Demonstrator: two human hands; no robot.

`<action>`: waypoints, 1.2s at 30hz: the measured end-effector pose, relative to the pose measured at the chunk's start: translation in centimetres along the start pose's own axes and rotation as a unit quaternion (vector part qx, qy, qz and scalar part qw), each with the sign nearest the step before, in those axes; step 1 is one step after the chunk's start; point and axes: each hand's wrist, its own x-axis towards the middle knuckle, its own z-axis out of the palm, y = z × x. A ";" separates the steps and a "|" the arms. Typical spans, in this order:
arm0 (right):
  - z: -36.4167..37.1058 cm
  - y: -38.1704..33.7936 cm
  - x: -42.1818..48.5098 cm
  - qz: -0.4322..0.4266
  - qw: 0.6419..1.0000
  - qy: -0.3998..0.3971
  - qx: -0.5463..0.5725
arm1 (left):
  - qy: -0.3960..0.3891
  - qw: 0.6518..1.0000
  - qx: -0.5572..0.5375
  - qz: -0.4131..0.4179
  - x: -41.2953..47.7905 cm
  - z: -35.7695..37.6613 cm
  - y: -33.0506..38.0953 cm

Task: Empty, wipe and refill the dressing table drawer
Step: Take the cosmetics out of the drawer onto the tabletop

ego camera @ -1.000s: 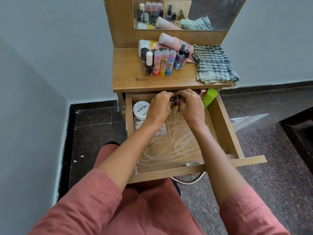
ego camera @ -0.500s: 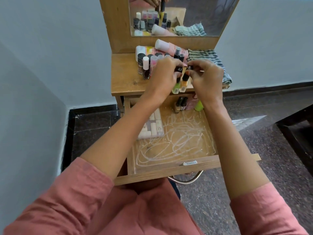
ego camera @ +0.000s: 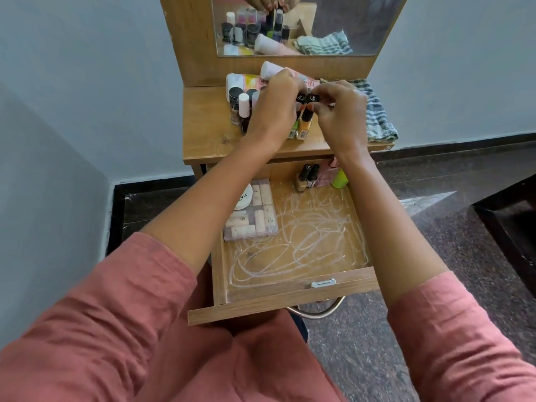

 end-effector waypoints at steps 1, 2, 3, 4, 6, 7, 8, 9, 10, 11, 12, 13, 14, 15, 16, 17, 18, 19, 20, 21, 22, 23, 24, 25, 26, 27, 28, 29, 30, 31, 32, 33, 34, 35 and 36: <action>0.1 0.0 0.1 -0.002 1.000 0.001 0.000 | 0.002 1.000 0.004 0.001 0.0 0.0 0.1; 0.1 0.1 0.2 -0.004 1.000 0.001 0.000 | 0.004 1.000 0.008 0.001 0.0 0.1 0.1; 0.1 0.1 0.2 -0.007 1.000 -0.001 0.000 | 0.008 1.000 0.011 0.001 0.0 0.1 0.2; 0.1 0.1 0.3 -0.009 1.000 -0.003 0.002 | 0.011 1.000 0.015 0.001 0.0 0.1 0.2; 0.1 0.1 0.3 -0.010 1.000 -0.007 0.007 | 0.016 1.000 0.019 0.003 0.0 0.1 0.2; 0.1 0.2 0.3 -0.011 1.000 -0.010 0.008 | 0.017 1.000 0.021 0.004 0.0 0.1 0.2; 0.1 0.3 0.2 -0.012 1.000 -0.014 0.008 | 0.020 1.000 0.021 0.004 -0.1 0.2 0.2; 0.1 0.3 0.2 -0.014 1.000 -0.018 0.009 | 0.024 0.999 0.021 0.003 -0.1 0.2 0.2; 0.1 0.4 0.1 -0.016 1.000 -0.021 0.009 | 0.030 0.999 0.020 0.002 -0.1 0.2 0.2; 0.1 0.5 0.1 -0.018 1.000 -0.025 0.007 | 0.035 0.999 0.019 0.002 -0.1 0.3 0.2; 0.0 0.7 0.1 -0.020 0.999 -0.030 0.005 | 0.038 0.999 0.019 0.002 -0.1 0.3 0.2; 0.0 0.8 0.0 -0.021 0.999 -0.035 0.004 | 0.040 0.999 0.016 0.003 -0.2 0.4 0.2; 0.0 0.9 0.0 -0.019 0.999 -0.037 0.006 | 0.043 0.999 0.011 0.005 -0.2 0.4 0.2; -0.1 1.0 -0.1 -0.016 0.999 -0.035 0.009 | 0.047 0.999 0.003 0.007 -0.3 0.3 0.3; -0.4 1.1 -0.2 -0.013 0.999 -0.029 0.014 | 0.055 0.998 -0.004 0.009 -0.4 0.3 0.3; -0.7 1.2 -0.4 -0.010 1.000 -0.018 0.020 | 0.065 0.998 -0.009 0.013 -0.6 0.3 0.3; -1.0 1.4 -0.7 -0.006 1.000 -0.005 0.026 | 0.073 0.997 -0.015 0.018 -0.9 0.2 0.4; -1.4 1.7 -1.0 0.000 0.999 0.010 0.032 | 0.080 0.996 -0.025 0.025 -1.2 0.3 0.5; -1.7 2.1 -1.4 0.008 0.999 0.024 0.036 | 0.084 0.995 -0.038 0.033 -1.7 0.5 0.6; -2.0 2.5 -1.9 0.017 0.999 0.034 0.036 | 0.085 0.994 -0.051 0.045 -2.3 0.8 0.8; -2.1 3.0 -2.5 0.025 0.998 0.039 0.031 | 0.083 0.993 -0.060 0.058 -3.0 1.3 1.0; -2.1 3.5 -3.1 0.032 0.999 0.039 0.021 | 0.076 0.993 -0.063 0.072 -3.8 1.9 1.1; -2.0 4.0 -3.8 0.038 0.999 0.033 0.009 | 0.063 0.993 -0.064 0.081 -4.7 2.7 1.1; -1.8 4.5 -4.5 0.045 0.999 0.026 0.000 | 0.046 0.993 -0.063 0.086 -5.6 3.6 1.0; -1.6 5.0 -5.1 0.056 0.998 0.021 -0.005 | 0.027 0.994 -0.063 0.085 -6.5 4.6 0.8; -1.3 5.5 -5.8 0.068 0.998 0.017 -0.008 | 0.008 0.995 -0.062 0.080 -7.4 5.5 0.5; -1.0 6.0 -6.3 0.079 0.997 0.013 -0.013 | -0.009 0.996 -0.059 0.073 -8.0 6.3 0.2; -0.7 6.4 -6.9 0.087 0.996 0.008 -0.021 | -0.022 0.996 -0.056 0.064 -8.6 7.0 -0.2; -0.3 6.8 -7.3 0.093 0.995 0.001 -0.031 | -0.031 0.997 -0.050 0.056 -9.0 7.5 -0.5; 0.1 7.2 -7.7 0.099 0.994 -0.009 -0.042 | -0.036 0.997 -0.042 0.048 -9.2 8.0 -0.7; 0.5 7.4 -7.9 0.100 0.993 -0.020 -0.051 | -0.037 0.998 -0.035 0.040 -9.3 8.4 -1.0; 0.8 7.5 -8.0 0.097 0.993 -0.030 -0.059 | -0.036 0.998 -0.032 0.031 -9.3 8.7 -1.2; 1.1 7.6 -8.1 0.087 0.993 -0.040 -0.065 | -0.034 0.999 -0.029 0.021 -9.3 9.0 -1.4; 1.5 7.6 -8.1 0.071 0.994 -0.049 -0.070 | -0.034 0.999 -0.028 0.012 -9.2 9.2 -1.6; 1.8 7.6 -8.1 0.054 0.994 -0.057 -0.077 | -0.035 0.999 -0.026 0.003 -9.1 9.4 -1.7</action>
